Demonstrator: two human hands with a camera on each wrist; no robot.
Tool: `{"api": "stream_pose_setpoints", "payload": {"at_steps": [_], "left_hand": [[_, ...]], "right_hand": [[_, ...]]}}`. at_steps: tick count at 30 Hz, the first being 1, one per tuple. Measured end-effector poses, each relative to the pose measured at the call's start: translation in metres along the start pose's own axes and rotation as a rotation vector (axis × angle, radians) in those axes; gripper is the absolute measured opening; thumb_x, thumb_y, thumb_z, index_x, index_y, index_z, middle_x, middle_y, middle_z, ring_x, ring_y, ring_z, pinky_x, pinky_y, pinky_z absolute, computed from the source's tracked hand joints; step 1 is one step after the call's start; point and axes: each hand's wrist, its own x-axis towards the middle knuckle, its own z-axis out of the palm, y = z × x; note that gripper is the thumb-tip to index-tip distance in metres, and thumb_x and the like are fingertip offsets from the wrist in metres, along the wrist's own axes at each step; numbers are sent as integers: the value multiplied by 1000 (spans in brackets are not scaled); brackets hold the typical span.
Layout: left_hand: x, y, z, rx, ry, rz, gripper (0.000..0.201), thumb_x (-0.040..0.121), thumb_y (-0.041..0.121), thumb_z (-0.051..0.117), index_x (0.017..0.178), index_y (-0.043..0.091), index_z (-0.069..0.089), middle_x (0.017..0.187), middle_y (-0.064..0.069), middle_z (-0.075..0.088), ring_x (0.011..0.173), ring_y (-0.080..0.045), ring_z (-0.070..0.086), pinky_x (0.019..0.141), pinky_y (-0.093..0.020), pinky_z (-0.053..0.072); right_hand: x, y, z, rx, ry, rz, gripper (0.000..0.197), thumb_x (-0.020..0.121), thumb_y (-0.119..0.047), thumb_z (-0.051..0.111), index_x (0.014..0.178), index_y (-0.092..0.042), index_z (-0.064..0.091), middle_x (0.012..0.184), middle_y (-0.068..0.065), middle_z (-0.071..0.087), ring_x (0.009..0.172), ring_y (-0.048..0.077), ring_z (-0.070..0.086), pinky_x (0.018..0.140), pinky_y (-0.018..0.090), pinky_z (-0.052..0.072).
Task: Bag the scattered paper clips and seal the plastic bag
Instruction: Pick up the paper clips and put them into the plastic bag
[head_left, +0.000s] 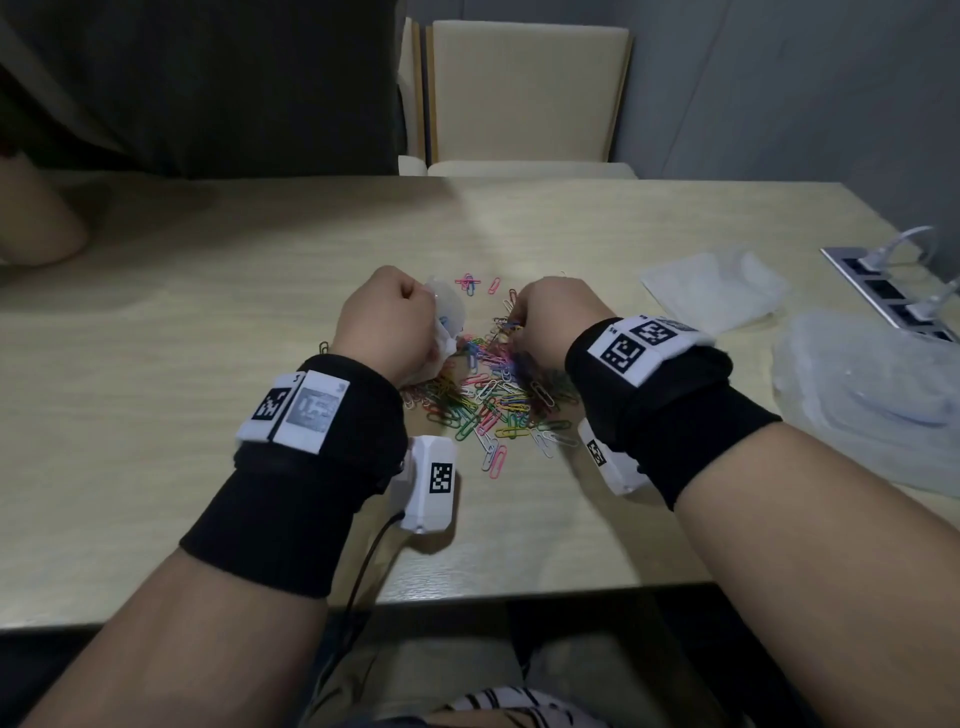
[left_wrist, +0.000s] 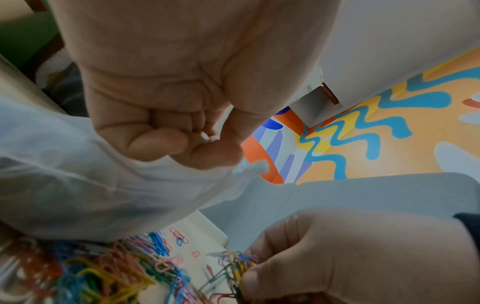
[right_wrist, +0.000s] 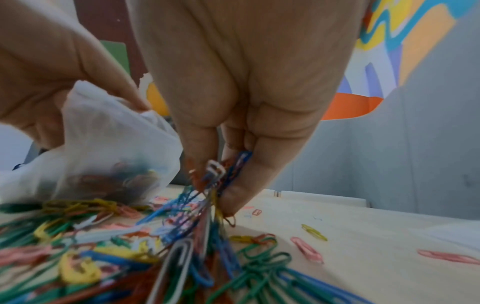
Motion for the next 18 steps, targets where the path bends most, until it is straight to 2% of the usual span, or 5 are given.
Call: {"api": "stream_pose_setpoints", "payload": {"at_steps": [5, 8, 11, 16, 18], "left_hand": [[4, -3, 4, 21, -22, 1, 23, 99, 21, 41, 95, 4, 57, 82, -4, 58, 61, -11, 49, 42, -20, 44], [4, -4, 3, 55, -32, 17, 29, 98, 22, 41, 102, 0, 60, 81, -3, 56, 62, -9, 47, 47, -23, 42], [2, 0, 2, 37, -44, -2, 25, 99, 20, 41, 98, 4, 59, 75, 0, 53, 58, -9, 48, 37, -15, 41], [1, 0, 5, 39, -57, -2, 25, 90, 34, 44, 83, 15, 59, 69, -5, 70, 80, -32, 68, 80, -48, 57], [3, -5, 8, 43, -64, 11, 26, 77, 45, 41, 74, 24, 55, 69, -9, 73, 79, -37, 69, 81, -58, 56]], "right_hand": [[-6, 9, -11, 147, 41, 43, 26, 89, -22, 63, 110, -10, 71, 110, 9, 69, 101, 27, 63, 79, 28, 47], [-8, 13, -14, 300, 49, 74, 25, 87, -23, 66, 109, -11, 72, 104, 7, 72, 91, 23, 63, 74, 26, 46], [-9, 15, -17, 570, 70, 87, 12, 83, -15, 70, 91, -6, 73, 91, 14, 74, 87, 28, 70, 84, 41, 57], [-21, 3, -30, 1222, -68, 93, 11, 88, 0, 66, 79, -6, 63, 76, 13, 64, 65, 21, 64, 69, 27, 61], [-22, -3, -29, 1325, -126, 104, 12, 88, 2, 65, 77, -3, 62, 75, 14, 62, 63, 20, 63, 67, 26, 60]]}}
